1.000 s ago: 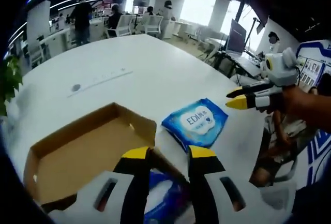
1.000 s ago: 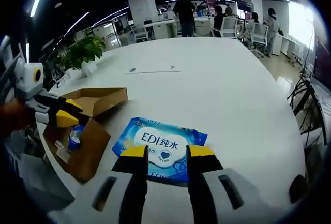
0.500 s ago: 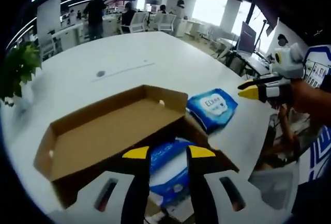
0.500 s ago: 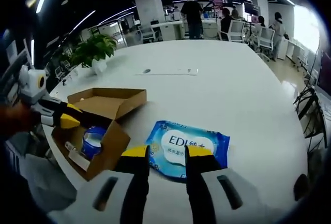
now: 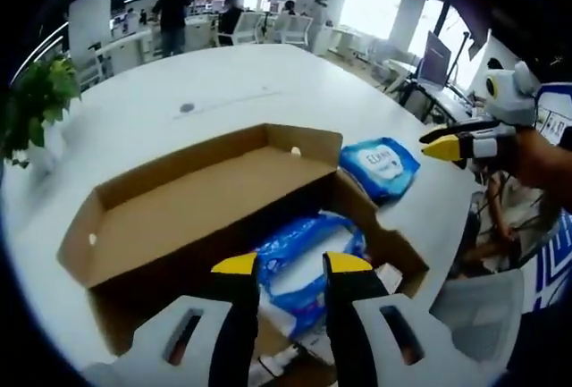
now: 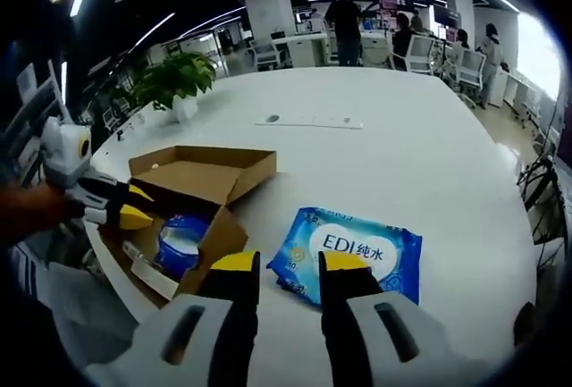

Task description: Operate the shoe box by opening the lid, removing the specified soft item, and placing it in the target area until the item is outside and the box remains undamaged.

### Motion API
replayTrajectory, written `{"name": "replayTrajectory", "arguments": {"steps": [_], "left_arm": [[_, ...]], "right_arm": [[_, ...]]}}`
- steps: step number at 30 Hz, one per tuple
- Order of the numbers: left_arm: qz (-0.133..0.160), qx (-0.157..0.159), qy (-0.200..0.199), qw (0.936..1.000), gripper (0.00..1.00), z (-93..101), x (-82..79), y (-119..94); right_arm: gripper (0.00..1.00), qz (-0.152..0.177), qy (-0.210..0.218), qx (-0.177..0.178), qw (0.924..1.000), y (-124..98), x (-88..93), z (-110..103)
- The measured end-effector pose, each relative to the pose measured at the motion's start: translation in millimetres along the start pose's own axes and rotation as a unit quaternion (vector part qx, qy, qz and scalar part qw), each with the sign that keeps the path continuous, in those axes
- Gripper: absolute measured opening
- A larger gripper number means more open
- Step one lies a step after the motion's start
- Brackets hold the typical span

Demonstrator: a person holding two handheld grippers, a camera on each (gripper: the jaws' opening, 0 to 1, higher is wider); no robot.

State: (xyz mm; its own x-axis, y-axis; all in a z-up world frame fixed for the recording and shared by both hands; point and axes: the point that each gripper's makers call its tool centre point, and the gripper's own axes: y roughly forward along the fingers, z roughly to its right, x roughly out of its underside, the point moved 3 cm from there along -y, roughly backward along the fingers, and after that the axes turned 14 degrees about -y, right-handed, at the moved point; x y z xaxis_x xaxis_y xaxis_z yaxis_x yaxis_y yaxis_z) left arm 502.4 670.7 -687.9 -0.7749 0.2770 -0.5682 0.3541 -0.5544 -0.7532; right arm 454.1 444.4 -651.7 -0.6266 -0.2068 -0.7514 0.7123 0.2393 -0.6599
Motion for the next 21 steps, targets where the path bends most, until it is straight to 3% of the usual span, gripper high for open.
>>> {"name": "replayTrajectory", "arguments": {"steps": [10,21], "left_arm": [[-0.025,-0.029,-0.012,0.9992,0.26,-16.4,20.4,22.2],[-0.032,-0.057,-0.030,0.9974,0.26,-35.3,27.4,31.6]], "right_arm": [[0.23,-0.008,-0.003,-0.010,0.9999,1.4,5.2,-4.6],[0.22,-0.013,-0.006,-0.023,0.9996,9.9,4.9,-10.8]]}}
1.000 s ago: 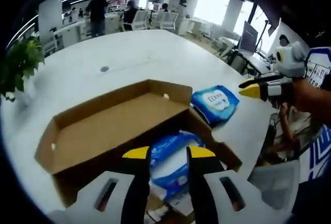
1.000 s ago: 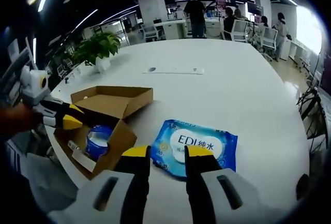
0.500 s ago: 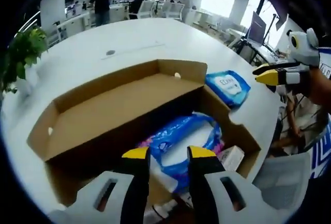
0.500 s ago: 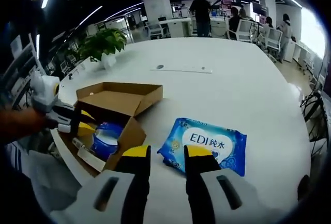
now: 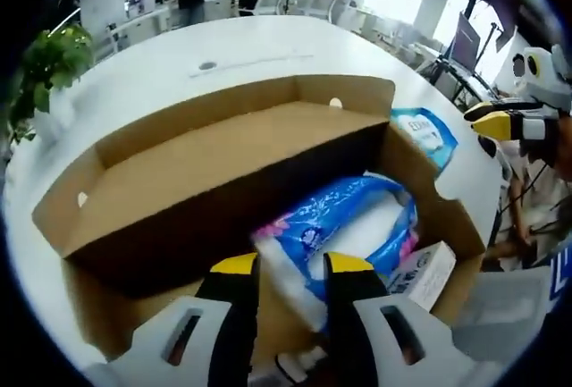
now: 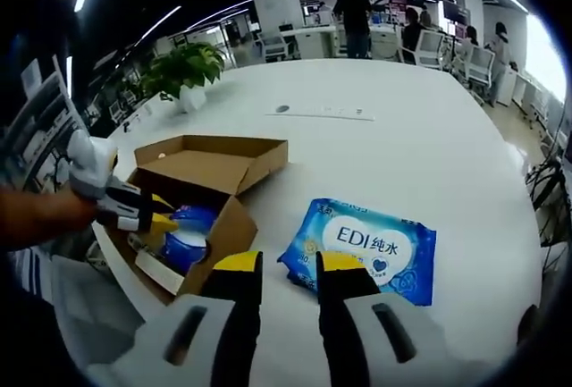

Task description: Operate the shoe box by opening the lid, removing the specified soft item, and placing it in the target area until the item is outside and the box remains undamaged.

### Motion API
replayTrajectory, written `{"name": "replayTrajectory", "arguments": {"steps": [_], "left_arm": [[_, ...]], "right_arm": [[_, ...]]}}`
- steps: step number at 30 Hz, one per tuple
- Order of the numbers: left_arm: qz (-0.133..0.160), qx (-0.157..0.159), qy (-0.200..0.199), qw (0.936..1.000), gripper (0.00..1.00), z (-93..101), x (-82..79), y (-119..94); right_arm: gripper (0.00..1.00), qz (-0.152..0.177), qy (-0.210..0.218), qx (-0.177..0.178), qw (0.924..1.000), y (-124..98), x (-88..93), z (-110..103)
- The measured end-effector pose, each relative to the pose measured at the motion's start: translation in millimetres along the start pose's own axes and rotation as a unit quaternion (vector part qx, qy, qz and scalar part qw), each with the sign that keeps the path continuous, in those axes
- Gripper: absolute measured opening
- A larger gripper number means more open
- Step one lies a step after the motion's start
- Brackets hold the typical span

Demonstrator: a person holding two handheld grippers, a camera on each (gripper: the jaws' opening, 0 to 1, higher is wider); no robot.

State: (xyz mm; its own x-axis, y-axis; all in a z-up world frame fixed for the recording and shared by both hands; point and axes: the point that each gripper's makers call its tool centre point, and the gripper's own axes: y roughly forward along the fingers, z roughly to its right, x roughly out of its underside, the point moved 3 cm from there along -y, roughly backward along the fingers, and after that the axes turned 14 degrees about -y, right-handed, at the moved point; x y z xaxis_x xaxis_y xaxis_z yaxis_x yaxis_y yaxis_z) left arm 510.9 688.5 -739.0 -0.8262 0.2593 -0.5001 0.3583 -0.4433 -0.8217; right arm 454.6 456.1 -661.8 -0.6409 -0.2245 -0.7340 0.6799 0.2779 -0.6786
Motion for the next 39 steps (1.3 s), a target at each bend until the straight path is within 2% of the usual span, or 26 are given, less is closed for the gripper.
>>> {"name": "replayTrajectory", "arguments": {"steps": [7,13,18,24,30,34,39], "left_arm": [[-0.005,-0.010,-0.003,0.9999,0.22,-4.6,7.4,-4.3],[-0.008,-0.019,-0.011,0.9997,0.22,-19.9,13.2,-14.2],[-0.003,-0.024,-0.022,0.9995,0.22,-37.7,13.1,-23.1],[-0.002,-0.029,-0.034,0.9990,0.22,-54.6,17.0,-30.9],[0.001,-0.023,-0.048,0.9986,0.22,-60.6,19.6,-33.1],[-0.005,-0.019,-0.052,0.9984,0.22,-62.2,20.4,-29.8],[-0.008,-0.013,-0.053,0.9985,0.22,-63.6,18.8,-26.8]], "right_arm": [[0.21,-0.004,-0.003,-0.009,1.0000,4.5,-0.6,-6.2],[0.20,-0.001,-0.004,-0.016,0.9999,11.3,-7.1,-15.1],[0.20,0.003,-0.009,-0.026,0.9996,20.4,-16.2,-30.7],[0.19,0.008,-0.016,-0.045,0.9988,32.9,-30.1,-58.1],[0.18,0.003,-0.035,-0.080,0.9961,53.8,-38.8,-99.3],[0.19,-0.012,-0.046,-0.098,0.9941,72.6,-35.1,-117.7],[0.19,-0.025,-0.056,-0.111,0.9919,86.0,-29.6,-131.8]]}}
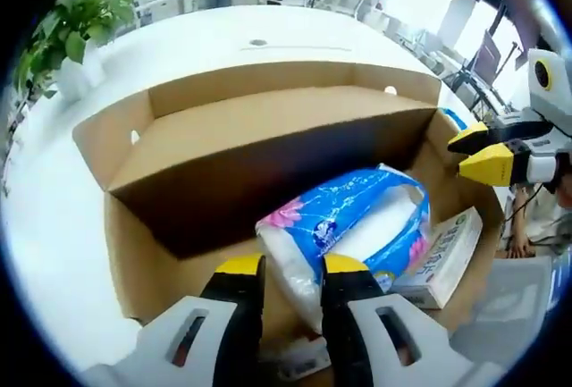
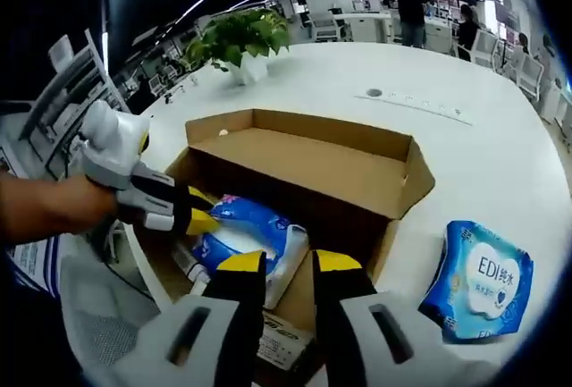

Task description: Operate the shoe box by opening the lid, removing the specified soft item, and placing it in the target area until the item is outside and the box remains undamaged.

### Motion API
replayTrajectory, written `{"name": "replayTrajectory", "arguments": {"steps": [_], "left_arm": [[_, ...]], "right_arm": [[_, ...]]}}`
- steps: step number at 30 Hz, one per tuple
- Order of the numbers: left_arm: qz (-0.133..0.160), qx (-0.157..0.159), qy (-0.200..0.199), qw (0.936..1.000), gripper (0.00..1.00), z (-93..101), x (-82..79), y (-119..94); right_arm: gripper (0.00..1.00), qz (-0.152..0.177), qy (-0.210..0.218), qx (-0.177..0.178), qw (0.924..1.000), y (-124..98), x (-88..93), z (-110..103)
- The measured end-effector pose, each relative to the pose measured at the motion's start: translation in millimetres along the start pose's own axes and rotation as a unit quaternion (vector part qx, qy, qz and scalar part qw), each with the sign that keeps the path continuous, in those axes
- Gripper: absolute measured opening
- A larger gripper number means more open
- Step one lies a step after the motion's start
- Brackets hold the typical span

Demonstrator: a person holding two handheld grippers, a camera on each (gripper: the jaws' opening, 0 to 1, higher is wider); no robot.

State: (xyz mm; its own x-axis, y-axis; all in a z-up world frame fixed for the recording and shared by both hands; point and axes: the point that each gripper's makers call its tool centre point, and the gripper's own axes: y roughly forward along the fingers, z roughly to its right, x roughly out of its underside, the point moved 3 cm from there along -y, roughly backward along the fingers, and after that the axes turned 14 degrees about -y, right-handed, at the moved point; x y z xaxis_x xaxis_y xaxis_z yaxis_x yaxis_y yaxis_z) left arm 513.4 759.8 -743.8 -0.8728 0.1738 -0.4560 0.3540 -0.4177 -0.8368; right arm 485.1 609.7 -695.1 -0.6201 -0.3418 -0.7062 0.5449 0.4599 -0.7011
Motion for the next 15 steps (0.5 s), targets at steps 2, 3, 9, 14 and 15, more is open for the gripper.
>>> {"name": "replayTrajectory", "arguments": {"steps": [2,3,9,14,15], "left_arm": [[0.000,0.003,-0.002,1.0000,0.22,-0.6,-0.1,0.4],[-0.001,0.006,-0.001,1.0000,0.22,-0.6,0.3,1.2],[-0.006,0.012,0.002,0.9999,0.22,-2.5,0.0,3.6],[-0.007,0.013,0.003,0.9999,0.23,-3.0,0.6,5.1],[-0.007,0.013,0.002,0.9999,0.23,-2.9,0.7,5.2]], "right_arm": [[0.19,-0.003,0.000,-0.003,1.0000,4.1,0.8,-1.5],[0.19,-0.005,0.002,-0.003,1.0000,7.2,1.1,-1.6],[0.21,-0.018,0.015,-0.004,0.9997,22.4,1.4,-1.2],[0.22,-0.027,0.024,-0.005,0.9993,34.3,-0.2,-0.7],[0.22,-0.032,0.027,-0.006,0.9991,36.7,0.2,-0.5]]}}
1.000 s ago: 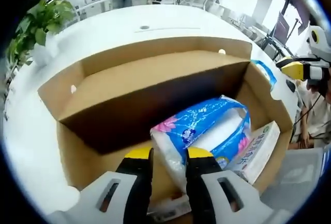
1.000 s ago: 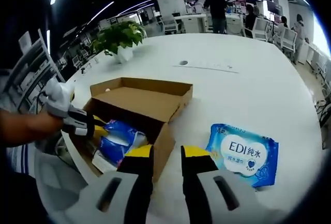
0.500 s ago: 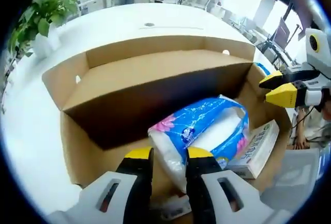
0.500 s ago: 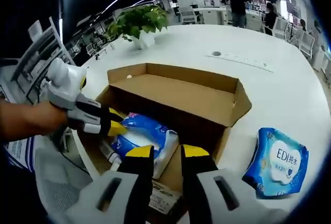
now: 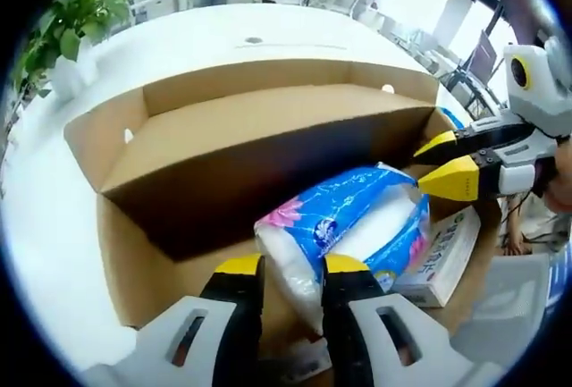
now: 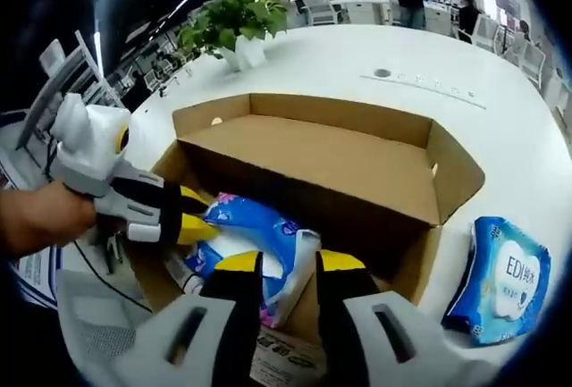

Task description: Operate the shoe box by opening the lid, removing the specified soft item, and placing it in the target area until the item is outside and the box remains undamaged.

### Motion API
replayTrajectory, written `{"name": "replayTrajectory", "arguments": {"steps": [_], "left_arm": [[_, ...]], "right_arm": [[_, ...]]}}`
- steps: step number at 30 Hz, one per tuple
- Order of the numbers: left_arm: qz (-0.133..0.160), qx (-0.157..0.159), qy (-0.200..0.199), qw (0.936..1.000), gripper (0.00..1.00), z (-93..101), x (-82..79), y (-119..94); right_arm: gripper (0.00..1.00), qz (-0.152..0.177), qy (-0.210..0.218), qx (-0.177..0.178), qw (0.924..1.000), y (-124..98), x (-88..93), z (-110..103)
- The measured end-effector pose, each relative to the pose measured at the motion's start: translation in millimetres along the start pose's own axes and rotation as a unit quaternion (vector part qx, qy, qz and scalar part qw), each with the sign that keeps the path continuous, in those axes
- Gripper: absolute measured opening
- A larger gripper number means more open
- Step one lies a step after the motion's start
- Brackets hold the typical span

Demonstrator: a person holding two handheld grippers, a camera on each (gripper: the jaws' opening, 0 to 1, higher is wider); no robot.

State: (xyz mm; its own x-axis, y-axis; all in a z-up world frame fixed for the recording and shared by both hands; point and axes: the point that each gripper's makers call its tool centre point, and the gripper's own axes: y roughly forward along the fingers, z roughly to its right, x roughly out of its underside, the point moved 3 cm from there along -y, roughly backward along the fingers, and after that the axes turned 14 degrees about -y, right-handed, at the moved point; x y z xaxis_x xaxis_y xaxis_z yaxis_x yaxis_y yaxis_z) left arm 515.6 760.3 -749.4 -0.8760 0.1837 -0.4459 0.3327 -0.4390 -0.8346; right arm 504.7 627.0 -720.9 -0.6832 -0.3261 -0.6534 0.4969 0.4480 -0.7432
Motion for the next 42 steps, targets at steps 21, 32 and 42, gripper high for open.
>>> {"name": "replayTrajectory", "arguments": {"steps": [21,32,42], "left_arm": [[-0.020,0.011,-0.021,0.9995,0.17,0.3,2.1,1.6],[-0.017,0.015,0.017,0.9996,0.04,7.7,-4.9,-10.1],[0.004,0.027,0.024,0.9993,0.04,16.5,-22.8,-34.6]], "right_arm": [[0.07,-0.103,-0.028,0.000,0.9943,18.5,24.4,0.8],[0.00,-0.086,-0.032,-0.001,0.9958,12.4,19.3,-3.0],[0.00,-0.043,-0.027,0.005,0.9987,-12.7,-3.4,-4.7]]}}
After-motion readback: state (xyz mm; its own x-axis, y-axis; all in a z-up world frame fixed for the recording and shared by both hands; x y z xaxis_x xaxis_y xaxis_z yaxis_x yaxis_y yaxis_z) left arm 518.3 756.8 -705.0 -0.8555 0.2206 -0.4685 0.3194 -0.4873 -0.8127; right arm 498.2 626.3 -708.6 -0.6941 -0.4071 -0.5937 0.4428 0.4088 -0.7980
